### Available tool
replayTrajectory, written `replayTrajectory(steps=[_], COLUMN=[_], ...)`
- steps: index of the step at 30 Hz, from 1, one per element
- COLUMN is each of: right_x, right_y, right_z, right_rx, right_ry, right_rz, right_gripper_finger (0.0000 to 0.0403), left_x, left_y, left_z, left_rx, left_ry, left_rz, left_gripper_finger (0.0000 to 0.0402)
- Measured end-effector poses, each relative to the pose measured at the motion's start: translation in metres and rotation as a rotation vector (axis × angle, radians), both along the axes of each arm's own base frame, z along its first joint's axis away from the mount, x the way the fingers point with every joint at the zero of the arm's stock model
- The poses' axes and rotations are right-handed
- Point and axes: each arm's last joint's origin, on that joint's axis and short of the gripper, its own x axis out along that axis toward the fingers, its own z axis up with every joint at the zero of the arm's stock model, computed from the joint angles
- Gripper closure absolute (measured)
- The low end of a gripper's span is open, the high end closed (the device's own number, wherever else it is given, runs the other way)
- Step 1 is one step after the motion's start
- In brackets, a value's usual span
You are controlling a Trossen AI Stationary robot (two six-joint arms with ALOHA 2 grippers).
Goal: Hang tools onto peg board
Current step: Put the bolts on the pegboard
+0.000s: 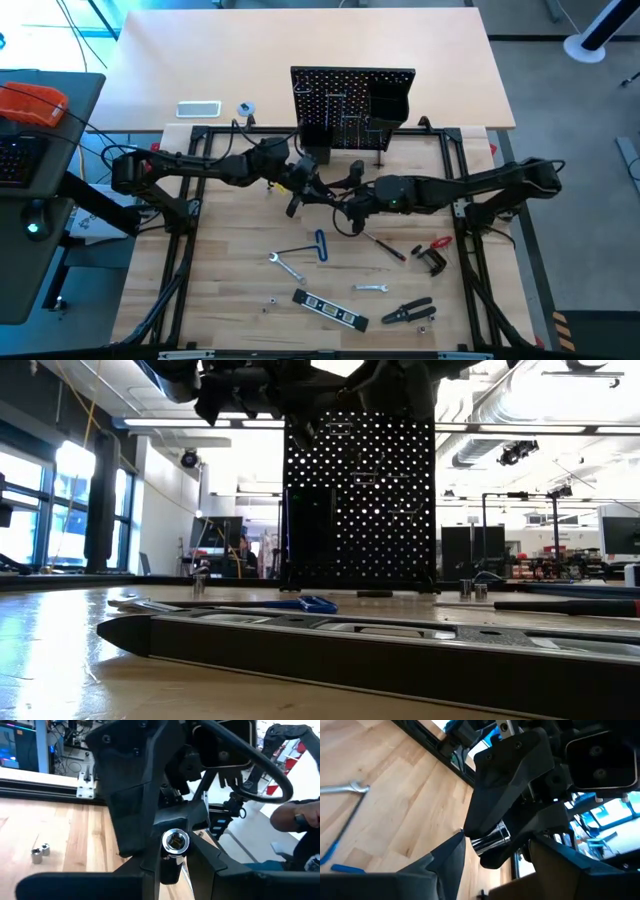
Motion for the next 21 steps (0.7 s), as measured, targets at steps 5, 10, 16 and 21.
replayTrajectory(steps=[5,10,16,21], right_x=[-0.0023,-0.0025,-0.0026,-0.0027], right_y=[0.0028,0.0073,0.0081,0.0094], right_z=[0.0035,0.0038,0.0039,0.0040], right_rx=[-0.024,-0.071,-0.071,-0.077], right_ry=[-0.007,0.000,-0.002,-0.003], right_rz=[0.016,0.036,0.039,0.044], right_gripper_finger=[0.0235,0.0259,0.0262,0.0280], left_x=[0.0000,-0.0001,-0.0001,-0.0001], left_y=[0.0005,0.0004,0.0002,0.0001], left_z=[0.0000,0.0001,0.0001,0.0003], left_rx=[0.005,0.002,-0.014,-0.030], left_ry=[-0.001,0.000,0.005,0.011], left_rz=[0.006,0.003,0.002,0.004], left_gripper_finger=[0.0346,0.0346,0.0346,0.0346])
